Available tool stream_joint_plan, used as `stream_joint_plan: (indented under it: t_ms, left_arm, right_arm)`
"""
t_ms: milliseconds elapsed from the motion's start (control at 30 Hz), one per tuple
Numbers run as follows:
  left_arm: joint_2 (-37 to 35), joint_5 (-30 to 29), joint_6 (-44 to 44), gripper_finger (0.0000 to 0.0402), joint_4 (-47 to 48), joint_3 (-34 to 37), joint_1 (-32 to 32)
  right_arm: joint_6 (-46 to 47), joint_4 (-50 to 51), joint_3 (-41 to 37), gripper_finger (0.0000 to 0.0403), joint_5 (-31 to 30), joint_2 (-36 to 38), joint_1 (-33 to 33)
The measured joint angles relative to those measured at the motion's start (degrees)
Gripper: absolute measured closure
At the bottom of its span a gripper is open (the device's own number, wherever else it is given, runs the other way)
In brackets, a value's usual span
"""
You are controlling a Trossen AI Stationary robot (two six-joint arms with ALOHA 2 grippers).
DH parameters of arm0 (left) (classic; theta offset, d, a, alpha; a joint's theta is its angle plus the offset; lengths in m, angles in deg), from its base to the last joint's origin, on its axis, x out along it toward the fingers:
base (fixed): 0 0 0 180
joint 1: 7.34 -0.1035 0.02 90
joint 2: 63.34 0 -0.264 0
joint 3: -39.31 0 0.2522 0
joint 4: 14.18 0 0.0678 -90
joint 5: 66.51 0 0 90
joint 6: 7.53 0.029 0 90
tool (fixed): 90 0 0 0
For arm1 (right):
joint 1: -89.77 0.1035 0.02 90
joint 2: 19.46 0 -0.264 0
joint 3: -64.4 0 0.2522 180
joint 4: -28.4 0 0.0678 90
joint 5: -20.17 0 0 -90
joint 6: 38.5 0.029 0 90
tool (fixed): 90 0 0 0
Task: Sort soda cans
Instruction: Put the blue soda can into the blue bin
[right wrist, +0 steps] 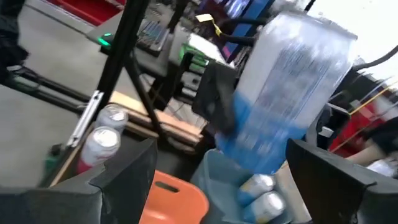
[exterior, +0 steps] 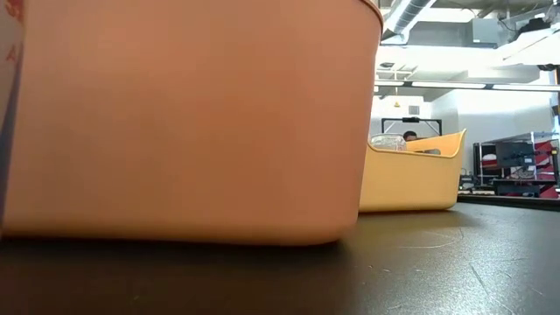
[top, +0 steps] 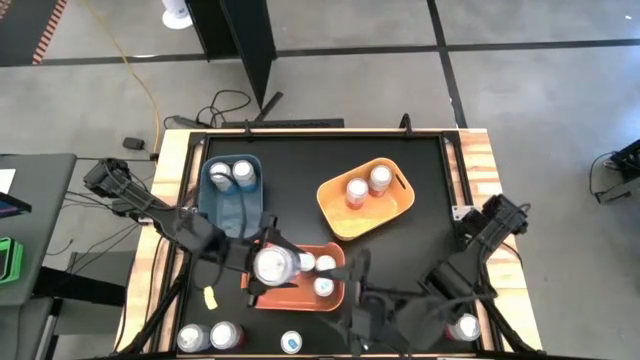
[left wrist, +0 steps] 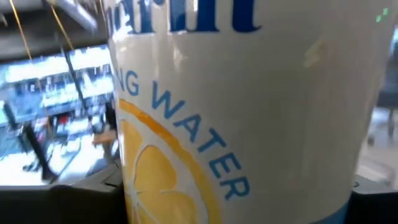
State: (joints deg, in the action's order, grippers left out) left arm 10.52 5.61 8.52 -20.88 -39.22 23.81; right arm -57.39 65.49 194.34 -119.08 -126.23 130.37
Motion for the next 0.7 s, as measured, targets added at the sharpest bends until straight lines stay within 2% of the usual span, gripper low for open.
stream_joint_plan:
  t_ms: [100,233,433,700]
  left_arm:
    - [-0.06,1.72,0.23,0.0126,-7.49,0.00,-0.18]
    - [-0.09,8.56,-0.11,0.0126,-18.53,0.00,-1.23]
    - [0.11,15.14,-9.13,0.0126,-32.63,-0.11,-4.02]
    - [0.31,23.79,-15.30,0.0126,-32.89,-0.11,-7.27]
  right_arm:
    - [-5.06,-3.96,-0.02,0.0035,-4.17,-0.32,1.43]
    - [-10.66,-10.84,-0.02,0.0035,-4.87,-0.81,1.68]
    - [-19.18,-17.84,-0.02,0.0035,-4.90,-1.32,0.18]
    - [-20.60,-21.89,-0.04,0.0035,-3.18,-1.32,-3.25]
